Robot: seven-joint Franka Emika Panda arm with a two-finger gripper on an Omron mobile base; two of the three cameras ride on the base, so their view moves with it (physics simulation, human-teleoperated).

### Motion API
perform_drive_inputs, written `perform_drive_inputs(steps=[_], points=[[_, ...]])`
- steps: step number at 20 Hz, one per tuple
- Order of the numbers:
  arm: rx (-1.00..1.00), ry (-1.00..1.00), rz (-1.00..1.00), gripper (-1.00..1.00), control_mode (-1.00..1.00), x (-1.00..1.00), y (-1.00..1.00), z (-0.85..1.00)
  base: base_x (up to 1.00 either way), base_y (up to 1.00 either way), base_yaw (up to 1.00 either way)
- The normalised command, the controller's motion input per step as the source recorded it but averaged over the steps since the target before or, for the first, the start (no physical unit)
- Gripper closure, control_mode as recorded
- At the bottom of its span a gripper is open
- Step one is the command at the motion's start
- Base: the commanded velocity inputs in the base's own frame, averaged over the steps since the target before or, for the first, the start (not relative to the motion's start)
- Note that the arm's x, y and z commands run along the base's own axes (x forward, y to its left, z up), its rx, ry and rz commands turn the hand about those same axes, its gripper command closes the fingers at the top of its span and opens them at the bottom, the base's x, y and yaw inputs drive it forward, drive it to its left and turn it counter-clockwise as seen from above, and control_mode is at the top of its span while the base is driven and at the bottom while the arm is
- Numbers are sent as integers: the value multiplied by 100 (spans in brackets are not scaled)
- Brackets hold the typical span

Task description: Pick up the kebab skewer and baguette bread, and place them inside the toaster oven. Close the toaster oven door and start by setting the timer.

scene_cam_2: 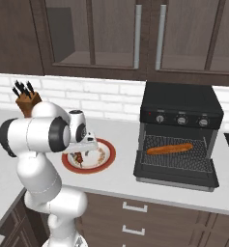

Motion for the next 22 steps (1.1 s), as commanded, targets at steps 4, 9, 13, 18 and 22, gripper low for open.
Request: perform_drive_inputs(steps=[4, 9, 13, 18, 22], points=[[0, 0, 0, 100, -100, 0, 0, -40, 0, 0, 0], [4, 0, 0, 100, -100, 0, -3, -14, 0, 0, 0], [3, 0, -1, 100, -100, -1, -19, 16, 0, 0, 0], [1, 0, -7, 100, -100, -3, -26, 47, 0, 0, 0], [1, -4, -12, 100, -100, -11, -19, 50, 0, 0, 0]])
